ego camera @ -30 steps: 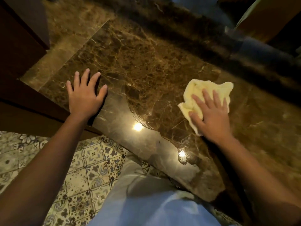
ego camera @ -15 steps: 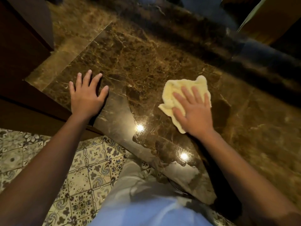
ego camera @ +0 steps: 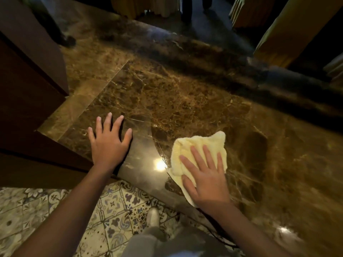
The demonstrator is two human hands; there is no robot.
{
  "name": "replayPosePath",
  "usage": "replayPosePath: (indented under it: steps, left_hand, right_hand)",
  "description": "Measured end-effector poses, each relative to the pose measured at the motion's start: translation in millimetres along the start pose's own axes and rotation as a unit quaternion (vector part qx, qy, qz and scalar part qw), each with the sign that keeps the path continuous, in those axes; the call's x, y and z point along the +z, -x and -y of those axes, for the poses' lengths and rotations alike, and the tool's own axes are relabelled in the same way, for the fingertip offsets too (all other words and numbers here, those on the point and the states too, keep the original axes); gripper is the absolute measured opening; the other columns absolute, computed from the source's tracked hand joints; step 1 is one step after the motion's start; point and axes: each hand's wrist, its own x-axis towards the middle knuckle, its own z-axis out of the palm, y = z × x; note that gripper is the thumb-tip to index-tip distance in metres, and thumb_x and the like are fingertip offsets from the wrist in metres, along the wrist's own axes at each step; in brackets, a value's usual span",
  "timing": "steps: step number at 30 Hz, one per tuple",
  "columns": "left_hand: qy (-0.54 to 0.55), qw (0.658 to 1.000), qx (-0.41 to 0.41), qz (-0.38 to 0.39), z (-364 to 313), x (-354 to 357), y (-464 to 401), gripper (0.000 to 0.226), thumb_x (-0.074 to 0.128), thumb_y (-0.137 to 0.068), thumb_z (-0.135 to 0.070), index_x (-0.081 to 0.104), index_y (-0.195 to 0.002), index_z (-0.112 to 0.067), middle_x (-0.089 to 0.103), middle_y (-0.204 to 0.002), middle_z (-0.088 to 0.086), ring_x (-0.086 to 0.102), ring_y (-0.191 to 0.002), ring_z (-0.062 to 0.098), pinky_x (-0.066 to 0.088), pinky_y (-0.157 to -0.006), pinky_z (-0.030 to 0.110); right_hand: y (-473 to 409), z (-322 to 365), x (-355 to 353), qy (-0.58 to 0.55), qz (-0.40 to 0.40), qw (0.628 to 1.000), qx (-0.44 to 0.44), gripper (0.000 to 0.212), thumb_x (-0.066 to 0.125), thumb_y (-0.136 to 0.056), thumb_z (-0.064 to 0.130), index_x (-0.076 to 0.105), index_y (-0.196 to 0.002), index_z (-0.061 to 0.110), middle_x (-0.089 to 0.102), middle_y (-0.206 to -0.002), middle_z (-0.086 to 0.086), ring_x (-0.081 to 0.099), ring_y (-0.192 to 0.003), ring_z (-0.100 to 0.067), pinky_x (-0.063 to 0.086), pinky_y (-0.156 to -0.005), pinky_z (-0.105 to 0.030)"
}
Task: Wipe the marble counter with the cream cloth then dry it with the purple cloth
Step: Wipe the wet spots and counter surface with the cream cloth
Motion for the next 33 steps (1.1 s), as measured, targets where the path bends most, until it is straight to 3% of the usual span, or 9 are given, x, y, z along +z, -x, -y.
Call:
replayPosePath:
  steps: [2, 5, 11, 17, 21, 24, 27, 30, 33]
  left_hand:
    - [0.007, 1.0, 0.004, 0.004, 0.9, -0.8, 0.5, 0.062, 0.034, -0.1, -0.062, 0.035, -0.155, -0.034, 0.025, -0.169, 0.004, 0.012, -0.158, 0.033, 0.008, -0.123, 0.062]
    - [0.0, 1.0, 0.009, 0.014, 2.4, -2.3, -0.5, 0.063, 0.031, -0.101, -0.062, 0.032, -0.157, -0.033, 0.021, -0.171, 0.004, 0.009, -0.158, 0.033, 0.006, -0.123, 0.062]
    - [0.009, 0.999, 0.026, 0.016, 4.9, -5.5, 1.9, 0.063, 0.031, -0.101, -0.059, 0.032, -0.157, -0.031, 0.022, -0.17, 0.006, 0.009, -0.158, 0.035, 0.006, -0.123, 0.063]
    - [0.009, 0.998, 0.051, 0.027, 8.5, -10.9, 5.5, 0.063, 0.043, -0.099, -0.052, 0.04, -0.155, -0.022, 0.028, -0.167, 0.012, 0.014, -0.156, 0.041, 0.009, -0.12, 0.067]
    - [0.019, 0.997, 0.068, 0.033, 10.0, -10.5, 3.8, 0.063, 0.047, -0.098, -0.049, 0.042, -0.153, -0.019, 0.029, -0.167, 0.014, 0.015, -0.156, 0.038, 0.008, -0.12, 0.068]
    - [0.023, 0.996, 0.077, 0.034, 10.3, -10.8, 3.9, 0.064, 0.047, -0.098, -0.048, 0.041, -0.154, -0.017, 0.028, -0.167, 0.015, 0.014, -0.157, 0.038, 0.006, -0.12, 0.069]
    - [0.03, 0.996, 0.076, 0.033, 10.0, -10.5, 4.7, 0.064, 0.046, -0.098, -0.048, 0.04, -0.154, -0.016, 0.026, -0.167, 0.016, 0.012, -0.157, 0.038, 0.005, -0.12, 0.068]
    - [0.035, 0.996, 0.079, 0.028, 9.9, -10.7, 5.6, 0.064, 0.046, -0.098, -0.047, 0.041, -0.153, -0.015, 0.027, -0.167, 0.016, 0.013, -0.157, 0.039, 0.006, -0.12, 0.069]
    - [0.045, 0.996, 0.074, 0.029, 9.5, -11.6, 6.2, 0.064, 0.046, -0.097, -0.048, 0.041, -0.153, -0.016, 0.027, -0.167, 0.015, 0.013, -0.157, 0.037, 0.005, -0.121, 0.068]
  right_hand:
    - [-25.3, 9.1, 0.2, -0.002, -0.006, 1.0, -0.016, 0.05, 0.044, -0.1, 0.053, 0.049, -0.147, 0.039, 0.037, -0.165, 0.002, 0.021, -0.157, -0.031, 0.016, -0.123, -0.063]
    - [-53.9, 15.2, 2.2, -0.044, -0.057, 0.997, 0.028, 0.039, 0.057, -0.097, 0.032, 0.062, -0.136, 0.03, 0.053, -0.154, 0.002, 0.037, -0.151, -0.027, 0.023, -0.123, -0.06]
    - [-35.2, 22.6, 1.4, -0.101, -0.169, 0.971, 0.136, 0.038, 0.066, -0.086, 0.003, 0.07, -0.118, 0.023, 0.071, -0.125, 0.004, 0.059, -0.126, -0.023, 0.041, -0.104, -0.047]
    - [57.1, -9.6, -38.6, -0.104, -0.273, 0.912, 0.29, 0.032, 0.056, -0.094, 0.007, 0.066, -0.122, 0.019, 0.07, -0.122, -0.005, 0.06, -0.113, -0.028, 0.046, -0.091, -0.05]
    - [104.1, -9.9, -13.9, -0.069, -0.214, 0.904, 0.363, 0.039, 0.049, -0.095, 0.024, 0.062, -0.132, 0.021, 0.063, -0.141, -0.01, 0.051, -0.136, -0.034, 0.039, -0.108, -0.063]
    - [103.8, 14.1, 8.1, -0.017, -0.169, 0.921, 0.35, 0.044, 0.044, -0.097, 0.034, 0.057, -0.138, 0.027, 0.05, -0.156, -0.004, 0.031, -0.152, -0.032, 0.023, -0.119, -0.065]
    - [77.0, 41.2, 14.8, -0.008, -0.157, 0.931, 0.328, 0.047, 0.038, -0.098, 0.041, 0.056, -0.139, 0.028, 0.047, -0.159, -0.003, 0.028, -0.154, -0.031, 0.02, -0.122, -0.064]
    - [43.6, 64.9, 23.0, -0.004, -0.136, 0.95, 0.281, 0.044, 0.042, -0.099, 0.04, 0.055, -0.139, 0.029, 0.046, -0.16, -0.002, 0.027, -0.155, -0.031, 0.015, -0.123, -0.058]
    - [17.4, 90.7, 30.2, -0.017, -0.131, 0.965, 0.225, 0.042, 0.053, -0.095, 0.026, 0.057, -0.137, 0.028, 0.049, -0.157, -0.001, 0.032, -0.153, -0.03, 0.022, -0.122, -0.057]
